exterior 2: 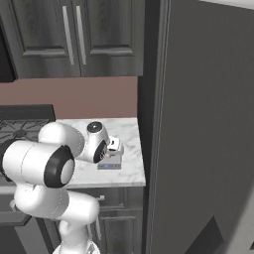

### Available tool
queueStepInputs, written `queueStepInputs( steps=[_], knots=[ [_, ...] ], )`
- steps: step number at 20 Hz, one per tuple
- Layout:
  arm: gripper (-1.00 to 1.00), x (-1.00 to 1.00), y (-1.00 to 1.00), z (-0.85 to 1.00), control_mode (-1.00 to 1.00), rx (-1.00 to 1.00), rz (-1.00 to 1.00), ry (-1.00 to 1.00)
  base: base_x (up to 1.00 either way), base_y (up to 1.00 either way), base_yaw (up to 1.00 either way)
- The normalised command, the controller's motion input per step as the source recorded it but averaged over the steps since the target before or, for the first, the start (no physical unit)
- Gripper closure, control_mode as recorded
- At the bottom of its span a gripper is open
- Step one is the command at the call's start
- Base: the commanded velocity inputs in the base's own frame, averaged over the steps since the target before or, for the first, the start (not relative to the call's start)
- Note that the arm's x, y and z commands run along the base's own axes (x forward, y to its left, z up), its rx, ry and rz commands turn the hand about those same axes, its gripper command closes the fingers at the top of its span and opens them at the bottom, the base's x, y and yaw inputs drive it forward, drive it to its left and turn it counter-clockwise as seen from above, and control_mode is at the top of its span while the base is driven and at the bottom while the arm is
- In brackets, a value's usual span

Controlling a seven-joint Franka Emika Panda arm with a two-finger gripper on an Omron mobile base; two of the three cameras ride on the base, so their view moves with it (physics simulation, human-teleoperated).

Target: Take the steak from the fridge and place it on the digital scale on the counter by the fridge. Wait a few seconds for a reading, then move it to the plate on the dining counter.

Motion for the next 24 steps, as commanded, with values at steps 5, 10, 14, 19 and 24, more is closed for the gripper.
queueStepInputs(
  steps=[5,10,14,19,24],
  knots=[
    [-1.00,-0.30,-0.07,0.22,-1.00,0.00,0.00,0.00,0.00,0.00,0.00],
    [-1.00,-0.46,-0.03,0.44,-1.00,0.03,0.00,0.00,0.00,0.00,0.00],
    [-1.00,-0.20,0.00,0.68,-1.00,0.08,0.00,0.00,0.00,0.00,0.00],
    [-1.00,0.00,0.00,0.98,-1.00,0.12,0.00,0.00,0.00,0.00,0.00],
    [-1.00,-0.16,0.00,0.54,-1.00,0.07,0.00,0.06,0.00,0.00,0.00]
  ],
)
